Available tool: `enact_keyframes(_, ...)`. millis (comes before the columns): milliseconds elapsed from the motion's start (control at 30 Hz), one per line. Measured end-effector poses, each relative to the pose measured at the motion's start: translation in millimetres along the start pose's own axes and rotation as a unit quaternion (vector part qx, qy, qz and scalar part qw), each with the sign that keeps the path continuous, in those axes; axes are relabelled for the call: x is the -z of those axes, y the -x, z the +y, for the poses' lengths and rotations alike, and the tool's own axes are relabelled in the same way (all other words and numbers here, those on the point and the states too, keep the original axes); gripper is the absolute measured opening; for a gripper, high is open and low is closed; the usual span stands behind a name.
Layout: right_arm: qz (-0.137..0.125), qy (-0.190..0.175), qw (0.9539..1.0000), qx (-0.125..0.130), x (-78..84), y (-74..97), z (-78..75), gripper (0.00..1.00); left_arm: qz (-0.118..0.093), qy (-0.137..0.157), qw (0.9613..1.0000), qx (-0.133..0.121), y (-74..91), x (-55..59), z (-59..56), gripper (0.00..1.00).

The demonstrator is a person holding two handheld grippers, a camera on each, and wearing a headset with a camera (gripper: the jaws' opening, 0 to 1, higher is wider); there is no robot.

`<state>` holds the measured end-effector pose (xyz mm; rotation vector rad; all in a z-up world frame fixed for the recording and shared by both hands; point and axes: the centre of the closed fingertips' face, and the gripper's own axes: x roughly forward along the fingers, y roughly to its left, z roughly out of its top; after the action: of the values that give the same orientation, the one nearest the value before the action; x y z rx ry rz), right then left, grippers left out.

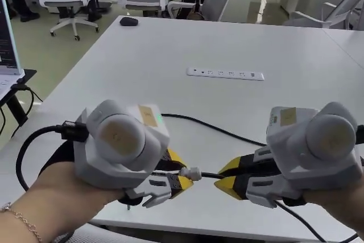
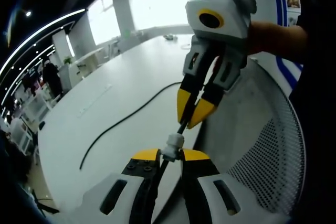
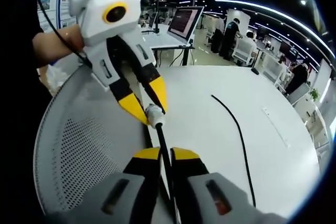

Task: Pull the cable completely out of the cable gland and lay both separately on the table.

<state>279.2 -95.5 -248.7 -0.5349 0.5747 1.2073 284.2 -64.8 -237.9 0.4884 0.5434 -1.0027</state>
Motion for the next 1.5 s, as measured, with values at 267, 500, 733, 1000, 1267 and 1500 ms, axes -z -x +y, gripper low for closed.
enact_keyframes(267, 0.008, -0.005, 0.9999, 0.009, 11.0, 6.8, -4.2, 0.04, 0.003, 0.003, 1.0000, -0.006, 3.5, 5.3, 4.0, 0.17)
enact_keyframes(500, 0.019, -0.020, 0.9993, 0.027, 26.9, 18.4, -13.7, 0.04, 0.005, 0.010, 0.9998, -0.016, 8.9, 9.6, 11.6, 0.17)
enact_keyframes(733, 0.031, -0.034, 0.9977, 0.049, 43.1, 31.7, -26.1, 0.03, 0.007, 0.010, 0.9996, -0.024, 12.2, 10.7, 18.0, 0.17)
enact_keyframes(1000, 0.071, -0.040, 0.9935, 0.079, 73.9, 47.6, -38.8, 0.03, 0.008, 0.009, 0.9995, -0.030, 15.1, 10.7, 22.4, 0.17)
enact_keyframes(1267, 0.115, -0.044, 0.9878, 0.095, 102.9, 55.7, -42.4, 0.03, 0.007, 0.007, 0.9994, -0.032, 16.9, 8.7, 24.6, 0.17)
enact_keyframes(1500, 0.132, -0.052, 0.9859, 0.089, 113.6, 52.5, -36.1, 0.03, 0.002, 0.004, 0.9994, -0.035, 16.8, 6.0, 25.2, 0.17)
